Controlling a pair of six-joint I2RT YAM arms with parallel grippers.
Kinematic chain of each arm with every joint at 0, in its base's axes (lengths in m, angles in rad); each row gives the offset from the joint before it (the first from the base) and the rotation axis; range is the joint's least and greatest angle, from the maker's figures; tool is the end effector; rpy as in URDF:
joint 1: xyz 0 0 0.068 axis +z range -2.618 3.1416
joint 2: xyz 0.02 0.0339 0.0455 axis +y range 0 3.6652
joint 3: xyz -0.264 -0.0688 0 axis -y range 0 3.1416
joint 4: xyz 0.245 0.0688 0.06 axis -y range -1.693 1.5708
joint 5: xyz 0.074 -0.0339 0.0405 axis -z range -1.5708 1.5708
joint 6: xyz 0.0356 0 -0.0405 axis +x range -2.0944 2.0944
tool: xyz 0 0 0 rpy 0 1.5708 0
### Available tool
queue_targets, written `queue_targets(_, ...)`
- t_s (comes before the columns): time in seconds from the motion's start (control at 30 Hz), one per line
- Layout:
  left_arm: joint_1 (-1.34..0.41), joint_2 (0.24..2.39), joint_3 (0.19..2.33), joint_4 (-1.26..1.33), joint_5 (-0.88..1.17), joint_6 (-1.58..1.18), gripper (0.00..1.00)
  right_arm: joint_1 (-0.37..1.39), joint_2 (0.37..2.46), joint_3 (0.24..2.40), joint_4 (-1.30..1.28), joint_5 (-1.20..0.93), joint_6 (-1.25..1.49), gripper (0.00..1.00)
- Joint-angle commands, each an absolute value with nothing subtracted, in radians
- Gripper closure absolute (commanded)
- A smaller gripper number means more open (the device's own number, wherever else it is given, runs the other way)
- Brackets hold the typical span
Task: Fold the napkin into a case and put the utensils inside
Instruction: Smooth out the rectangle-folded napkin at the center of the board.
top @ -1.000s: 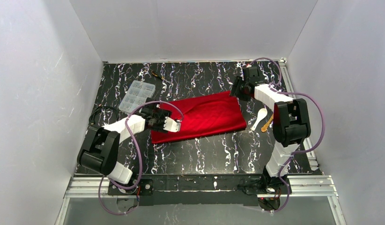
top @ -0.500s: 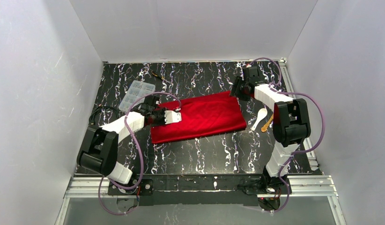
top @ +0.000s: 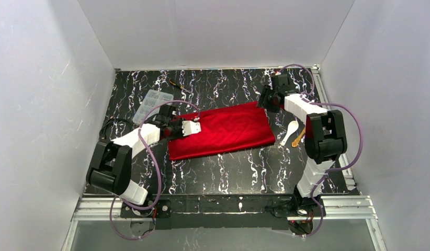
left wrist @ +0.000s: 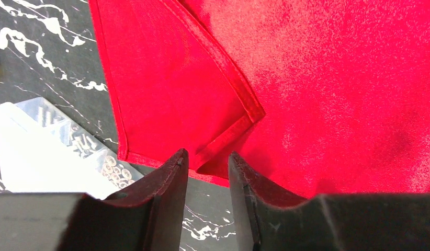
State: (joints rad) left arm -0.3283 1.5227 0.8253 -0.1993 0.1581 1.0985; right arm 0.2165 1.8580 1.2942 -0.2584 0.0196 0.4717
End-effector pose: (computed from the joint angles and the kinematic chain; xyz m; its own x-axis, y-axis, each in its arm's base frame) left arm 0.2838 -0.1026 0.1806 0.0300 0.9188 -0.3935 0.8458 0.1865 0.4999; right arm 0.3991 0.0871 0.2062 -0.7291 0.3048 -0.6128 0.1454 0.9439 0.2965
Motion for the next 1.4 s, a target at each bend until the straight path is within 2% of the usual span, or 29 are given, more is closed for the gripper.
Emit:
queue_targets(0.0, -0.321, 1.478, 0.822, -0.204, 0.197, 1.126, 0.65, 0.211, 1.854, 1.335, -0.243, 0.019, 0.468, 0.36)
queue_targets(0.2, -0.296, 1.522, 0.902, -0.192, 0.142, 0.981, 0.64, 0.21, 1.844, 1.321, -0.242, 0.021, 0.469, 0.37)
queue_targets(0.4, -0.278, 1.53, 0.877, -0.207, 0.129, 0.92, 0.67, 0.207, 1.843, 1.316, -0.245, 0.022, 0.469, 0.37)
queue_targets(0.5, -0.274, 1.463, 0.808, -0.219, 0.219, 1.028, 0.68, 0.204, 1.838, 1.317, -0.246, 0.022, 0.469, 0.37)
queue_targets(0.67, -0.265, 1.351, 0.679, -0.197, 0.351, 1.269, 0.64, 0.202, 1.835, 1.332, -0.249, 0.013, 0.475, 0.37)
queue_targets(0.77, -0.269, 1.351, 0.676, -0.171, 0.374, 1.295, 0.57, 0.202, 1.832, 1.335, -0.246, 0.009, 0.482, 0.37)
queue_targets(0.9, -0.287, 1.404, 0.658, -0.067, 0.352, 1.364, 0.55, 0.201, 1.826, 1.318, -0.235, 0.006, 0.493, 0.37)
queue_targets(1.2, -0.316, 1.519, 0.696, -0.039, 0.325, 1.453, 0.58, 0.202, 1.811, 1.298, -0.227, 0.009, 0.495, 0.37)
queue_targets(1.37, -0.32, 1.528, 0.707, -0.005, 0.334, 1.434, 0.64, 0.201, 1.82, 1.307, -0.222, 0.006, 0.504, 0.38)
